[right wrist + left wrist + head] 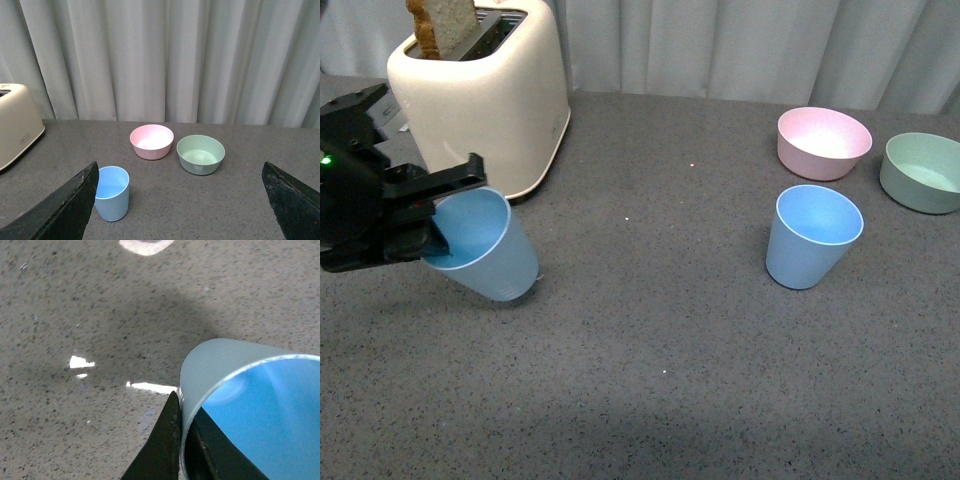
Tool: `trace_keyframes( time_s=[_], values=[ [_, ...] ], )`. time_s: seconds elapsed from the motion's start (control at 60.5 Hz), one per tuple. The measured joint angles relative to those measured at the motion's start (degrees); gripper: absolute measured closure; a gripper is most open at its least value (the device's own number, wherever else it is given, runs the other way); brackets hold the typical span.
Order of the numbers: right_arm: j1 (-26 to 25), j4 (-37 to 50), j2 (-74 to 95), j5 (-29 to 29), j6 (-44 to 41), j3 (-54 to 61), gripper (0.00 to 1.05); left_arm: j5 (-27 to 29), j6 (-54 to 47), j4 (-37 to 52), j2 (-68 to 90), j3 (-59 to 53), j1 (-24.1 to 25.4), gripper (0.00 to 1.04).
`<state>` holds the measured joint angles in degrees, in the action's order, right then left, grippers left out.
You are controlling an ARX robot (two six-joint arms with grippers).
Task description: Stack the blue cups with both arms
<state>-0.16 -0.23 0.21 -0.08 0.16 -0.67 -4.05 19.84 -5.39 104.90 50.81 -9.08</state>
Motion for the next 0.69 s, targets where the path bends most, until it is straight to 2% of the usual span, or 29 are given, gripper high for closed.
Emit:
trace_keyframes(
  time_s=[0.331, 0.695],
  values=[
    [0.00, 0.00, 0.00, 0.00, 0.02, 0.00, 0.10, 1.57, 3.91, -2.01, 7.67, 9.46, -11.23, 1.01],
    [0.00, 0.00, 0.00, 0.00, 0.00, 0.00, 0.10, 2.86, 6.69, -3.76, 12.81, 15.21, -14.45, 1.01]
  ],
)
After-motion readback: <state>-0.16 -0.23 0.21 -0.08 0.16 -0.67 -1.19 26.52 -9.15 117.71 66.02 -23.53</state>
